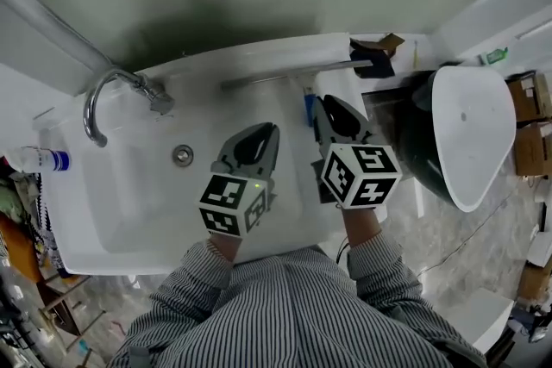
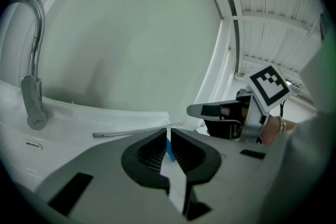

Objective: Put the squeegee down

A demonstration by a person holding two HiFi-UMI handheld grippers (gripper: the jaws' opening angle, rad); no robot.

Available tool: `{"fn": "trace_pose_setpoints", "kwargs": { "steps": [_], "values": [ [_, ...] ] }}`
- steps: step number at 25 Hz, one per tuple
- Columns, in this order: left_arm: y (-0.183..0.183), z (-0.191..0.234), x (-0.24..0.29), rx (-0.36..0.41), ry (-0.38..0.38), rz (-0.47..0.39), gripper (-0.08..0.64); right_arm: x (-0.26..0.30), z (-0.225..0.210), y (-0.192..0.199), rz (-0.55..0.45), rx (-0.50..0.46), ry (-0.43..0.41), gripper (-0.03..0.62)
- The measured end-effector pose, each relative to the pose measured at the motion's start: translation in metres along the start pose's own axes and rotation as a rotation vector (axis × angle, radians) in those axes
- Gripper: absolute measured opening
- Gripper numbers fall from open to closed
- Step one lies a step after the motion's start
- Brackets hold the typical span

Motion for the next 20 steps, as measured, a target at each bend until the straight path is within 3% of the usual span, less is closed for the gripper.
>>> {"fn": "trace_pose_setpoints", "kwargs": {
  "steps": [7, 20],
  "values": [
    [-0.015, -0.023, -0.022, 0.036, 0.034, -0.026, 0.034, -0.035, 0.014, 0.001, -0.039, -0.012, -0.058, 0.026],
    [-0.027, -0.055, -0.050, 0.110, 0.046, -0.058, 0.034, -0.084, 0.029, 0.013, -0.101, -0.064, -0.125, 0.015]
  ]
}}
Point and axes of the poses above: the fingertips, and each gripper's own axes: x forward along the fingers, z to its left, y out of its underside, the point moved 10 cm from there along -x, backward along the fingers, and after that the axes turned 11 degrees about x, right-handed, at the moved point
